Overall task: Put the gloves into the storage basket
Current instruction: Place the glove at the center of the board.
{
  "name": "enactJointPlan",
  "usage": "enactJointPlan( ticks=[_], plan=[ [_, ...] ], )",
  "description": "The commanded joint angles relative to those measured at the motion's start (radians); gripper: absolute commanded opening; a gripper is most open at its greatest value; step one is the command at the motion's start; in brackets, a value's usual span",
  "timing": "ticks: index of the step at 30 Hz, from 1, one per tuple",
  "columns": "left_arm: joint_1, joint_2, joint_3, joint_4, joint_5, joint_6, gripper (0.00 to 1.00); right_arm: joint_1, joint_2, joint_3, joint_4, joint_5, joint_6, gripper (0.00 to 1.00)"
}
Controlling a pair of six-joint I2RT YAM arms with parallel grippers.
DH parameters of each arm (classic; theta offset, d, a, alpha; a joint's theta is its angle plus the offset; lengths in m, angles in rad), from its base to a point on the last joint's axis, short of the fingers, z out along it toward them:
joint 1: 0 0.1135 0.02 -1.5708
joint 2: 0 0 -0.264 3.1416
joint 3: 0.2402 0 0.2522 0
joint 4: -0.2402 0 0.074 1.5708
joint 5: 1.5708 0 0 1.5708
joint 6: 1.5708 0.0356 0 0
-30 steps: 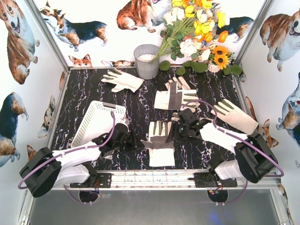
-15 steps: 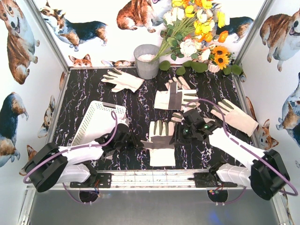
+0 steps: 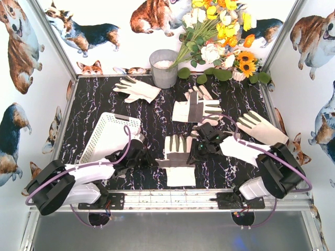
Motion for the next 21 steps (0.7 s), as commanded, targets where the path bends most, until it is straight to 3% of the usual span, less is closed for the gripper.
enactJointPlan(
  ticks=[1, 14, 21],
  plan=[
    [-0.007, -0.038, -0.04, -0.061, -0.02, 0.027, 0.0, 0.004, 0.045, -0.023, 0.058, 0.023, -0.002, 0.2],
    [-0.006, -0.12, -0.077, -0.163, -0.121, 0.039, 0.0, 0.004, 0.132, -0.015, 0.136, 0.006, 0.019, 0.21],
    [-0.006, -0.094, -0.064, -0.122, -0.142, 0.072, 0.0, 0.004, 0.203, 0.036, 0.149, 0.001, 0.011, 0.21]
  ],
)
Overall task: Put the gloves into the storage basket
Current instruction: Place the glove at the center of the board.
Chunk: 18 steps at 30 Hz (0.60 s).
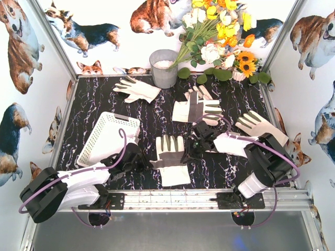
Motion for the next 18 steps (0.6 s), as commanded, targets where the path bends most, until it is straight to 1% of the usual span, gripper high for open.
enactJointPlan(
  ticks=[1, 3, 4, 7, 10, 13, 18],
  plan=[
    [-0.004, 0.028, 0.014, -0.04, -0.055, 0.059, 0.0, 0.001, 0.046, 0.005, 0.015, 0.097, -0.034, 0.21],
    [-0.004, 0.039, 0.041, -0.072, -0.055, 0.077, 0.0, 0.001, 0.028, 0.011, -0.018, 0.105, -0.048, 0.22],
    [-0.004, 0.042, 0.056, -0.093, -0.056, 0.085, 0.03, 0.001, 0.017, 0.017, -0.041, 0.11, -0.058, 0.23],
    [-0.004, 0.037, 0.102, -0.157, -0.072, 0.094, 0.19, 0.001, -0.041, 0.04, -0.12, 0.14, -0.081, 0.31],
    [-0.004, 0.012, 0.162, -0.211, -0.081, 0.107, 0.34, 0.0, -0.115, 0.083, -0.206, 0.171, -0.106, 0.41],
    [-0.004, -0.013, 0.232, -0.282, -0.091, 0.13, 0.45, -0.004, -0.193, 0.147, -0.302, 0.207, -0.134, 0.49],
    [-0.005, -0.027, 0.355, -0.329, -0.025, 0.201, 0.58, -0.045, -0.281, 0.255, -0.446, 0.276, -0.178, 0.55]
  ],
)
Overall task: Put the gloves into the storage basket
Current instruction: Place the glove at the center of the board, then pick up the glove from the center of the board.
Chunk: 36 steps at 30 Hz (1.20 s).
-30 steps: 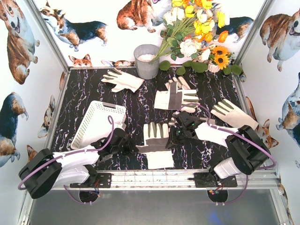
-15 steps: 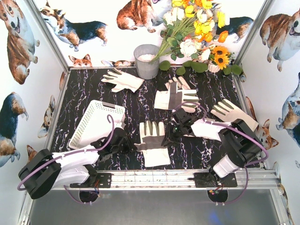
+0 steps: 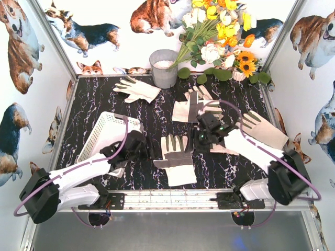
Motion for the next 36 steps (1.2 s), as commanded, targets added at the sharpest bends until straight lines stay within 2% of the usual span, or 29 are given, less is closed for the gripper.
enactJointPlan(
  ticks=[1, 4, 6, 7, 8, 10, 12, 16, 19, 22, 27, 32, 36],
  plan=[
    [-0.005, -0.023, 0.125, -0.069, 0.041, 0.088, 0.6, -0.05, -0.095, 0.122, -0.148, 0.101, -0.066, 0.55],
    [-0.005, -0.03, 0.237, -0.137, 0.027, 0.142, 0.74, -0.121, -0.142, 0.149, -0.188, 0.13, -0.092, 0.57],
    [0.0, -0.038, 0.314, -0.191, -0.013, 0.184, 0.92, -0.194, -0.171, 0.142, -0.179, 0.128, -0.129, 0.6],
    [0.01, -0.04, 0.341, -0.22, -0.03, 0.207, 0.99, -0.24, -0.18, 0.135, -0.171, 0.121, -0.14, 0.61],
    [0.04, -0.042, 0.365, -0.246, -0.038, 0.232, 1.0, -0.295, -0.184, 0.129, -0.164, 0.103, -0.149, 0.62],
    [0.129, -0.041, 0.396, -0.295, -0.008, 0.306, 1.0, -0.396, -0.169, 0.124, -0.143, 0.061, -0.18, 0.63],
    [0.265, -0.043, 0.403, -0.324, 0.078, 0.365, 1.0, -0.466, -0.124, 0.131, -0.141, 0.065, -0.217, 0.63],
    [0.497, -0.041, 0.372, -0.29, 0.211, 0.506, 1.0, -0.536, 0.02, 0.166, -0.157, 0.078, -0.288, 0.58],
    [0.6, -0.012, 0.383, -0.304, 0.218, 0.584, 1.0, -0.594, 0.14, 0.218, -0.192, 0.02, -0.314, 0.51],
    [0.693, -0.009, 0.359, -0.279, 0.202, 0.622, 1.0, -0.597, 0.223, 0.241, -0.194, 0.03, -0.347, 0.49],
    [0.784, 0.031, 0.328, -0.271, 0.191, 0.697, 1.0, -0.596, 0.294, 0.243, -0.18, 0.021, -0.388, 0.49],
    [0.812, 0.042, 0.285, -0.244, 0.187, 0.736, 1.0, -0.578, 0.345, 0.255, -0.158, 0.018, -0.403, 0.49],
    [0.827, 0.043, 0.242, -0.212, 0.188, 0.744, 1.0, -0.535, 0.399, 0.287, -0.177, 0.093, -0.41, 0.47]
  ],
)
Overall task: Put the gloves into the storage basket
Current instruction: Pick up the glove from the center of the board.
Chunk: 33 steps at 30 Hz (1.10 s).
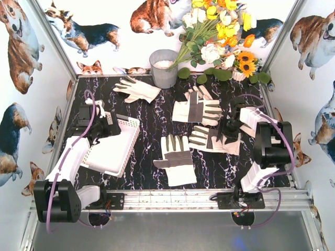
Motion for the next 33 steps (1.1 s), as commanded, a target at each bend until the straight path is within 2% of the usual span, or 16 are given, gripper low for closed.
enactJointPlan(
  ticks=[1, 6, 10, 14, 19, 26, 29, 33],
  plan=[
    [0.029, 0.004, -0.035, 0.062, 0.012, 0.037, 1.0, 0.05, 0.054, 0.077, -0.005, 0.063, -0.029, 0.44],
    [0.035, 0.023, -0.078, 0.079, 0.034, 0.043, 1.0, 0.121, 0.043, 0.087, -0.013, 0.117, -0.009, 0.4],
    [0.038, 0.041, -0.062, 0.073, 0.035, 0.041, 1.0, 0.132, 0.074, 0.085, -0.014, 0.139, 0.018, 0.35],
    [0.038, 0.025, -0.054, 0.06, 0.046, 0.028, 1.0, 0.135, 0.107, 0.086, -0.027, 0.143, 0.023, 0.22],
    [0.038, -0.041, -0.054, 0.026, 0.097, -0.017, 1.0, 0.137, 0.019, 0.068, -0.04, 0.142, 0.042, 0.0],
    [0.012, -0.144, 0.013, 0.038, 0.283, -0.109, 0.98, 0.137, -0.175, 0.076, -0.108, 0.143, 0.065, 0.0],
    [-0.053, -0.169, 0.05, 0.063, 0.317, -0.15, 0.97, 0.137, -0.263, 0.086, -0.129, 0.095, 0.076, 0.0],
    [-0.199, -0.169, 0.123, 0.083, 0.286, -0.173, 0.97, 0.137, -0.366, 0.108, -0.142, 0.006, 0.083, 0.0]
  ],
)
